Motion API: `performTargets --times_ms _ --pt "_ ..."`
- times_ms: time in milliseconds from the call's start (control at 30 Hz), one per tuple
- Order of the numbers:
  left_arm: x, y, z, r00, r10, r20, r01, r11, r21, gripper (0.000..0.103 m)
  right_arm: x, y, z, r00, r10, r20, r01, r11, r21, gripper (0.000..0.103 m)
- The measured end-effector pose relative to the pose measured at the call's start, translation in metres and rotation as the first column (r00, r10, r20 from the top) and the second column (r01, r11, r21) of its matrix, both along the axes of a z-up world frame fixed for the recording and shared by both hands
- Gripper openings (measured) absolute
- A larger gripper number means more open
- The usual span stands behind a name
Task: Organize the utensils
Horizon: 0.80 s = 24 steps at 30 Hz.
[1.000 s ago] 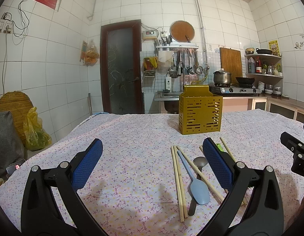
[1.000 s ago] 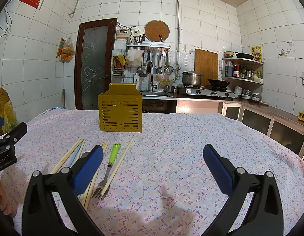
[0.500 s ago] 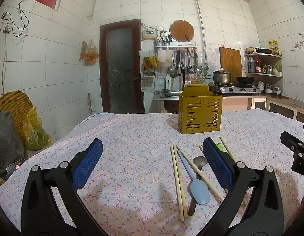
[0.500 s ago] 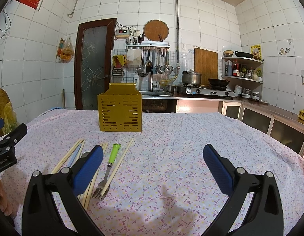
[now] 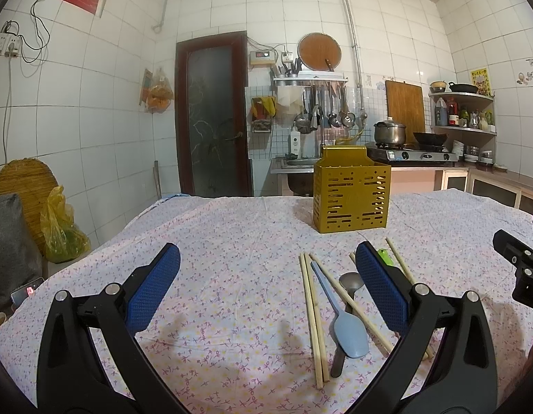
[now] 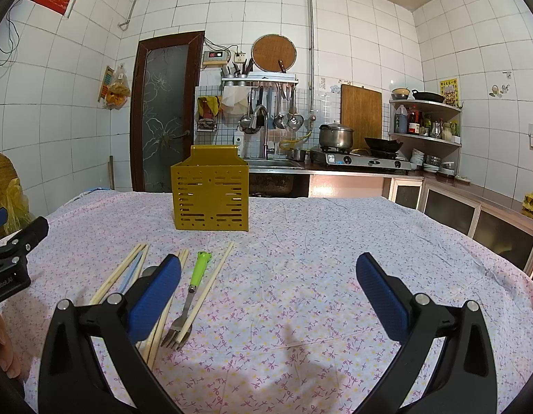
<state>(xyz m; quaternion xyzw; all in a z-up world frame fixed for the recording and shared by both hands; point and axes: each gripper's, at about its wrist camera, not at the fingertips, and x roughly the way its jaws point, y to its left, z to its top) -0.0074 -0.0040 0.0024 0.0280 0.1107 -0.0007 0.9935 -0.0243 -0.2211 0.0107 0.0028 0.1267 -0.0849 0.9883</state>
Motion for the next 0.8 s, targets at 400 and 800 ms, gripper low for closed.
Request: performTargets --times_ms 400,800 --pt "0.0029 -0.0008 -0.0015 1.0 -0.001 -0.009 0.001 1.0 0.003 0.098 0.0003 0.0001 0.0002 1.0 0.001 0.001 -0.001 1.0 0.0 0.099" --pt "0.0071 0.0006 -0.0031 0.999 0.007 -0.034 -0.008 1.0 -0.007 0.098 -0.0004 -0.0001 -0.0005 1.0 -0.001 0.0 0.001 1.0 -0.013 0.099"
